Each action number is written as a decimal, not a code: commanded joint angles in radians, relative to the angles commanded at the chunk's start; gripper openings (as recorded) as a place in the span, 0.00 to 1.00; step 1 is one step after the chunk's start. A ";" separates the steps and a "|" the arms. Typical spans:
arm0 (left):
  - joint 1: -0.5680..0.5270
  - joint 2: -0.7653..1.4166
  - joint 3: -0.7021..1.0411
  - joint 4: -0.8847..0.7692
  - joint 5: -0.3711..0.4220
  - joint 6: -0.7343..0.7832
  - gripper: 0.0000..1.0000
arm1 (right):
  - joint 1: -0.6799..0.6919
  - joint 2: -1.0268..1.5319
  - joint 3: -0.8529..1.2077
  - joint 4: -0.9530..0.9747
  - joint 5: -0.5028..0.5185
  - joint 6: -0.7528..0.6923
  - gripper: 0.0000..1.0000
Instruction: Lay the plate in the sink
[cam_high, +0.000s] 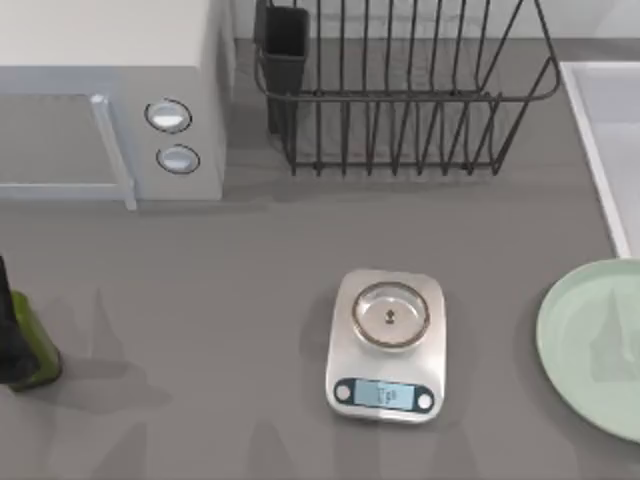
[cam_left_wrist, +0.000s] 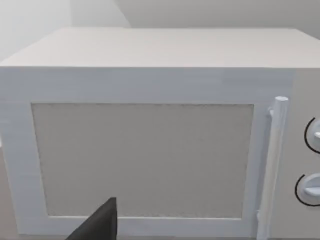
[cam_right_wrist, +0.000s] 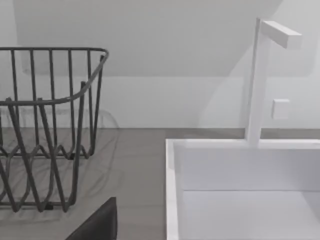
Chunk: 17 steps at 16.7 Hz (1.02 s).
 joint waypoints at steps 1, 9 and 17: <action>0.000 0.000 0.000 0.000 0.000 0.000 1.00 | 0.000 0.000 0.000 0.000 0.000 0.000 1.00; 0.000 0.000 0.000 0.000 0.000 0.000 1.00 | 0.000 0.000 0.000 0.000 0.000 0.000 1.00; 0.000 0.000 0.000 0.000 0.000 0.000 1.00 | 0.003 0.011 0.011 -0.009 0.000 0.003 1.00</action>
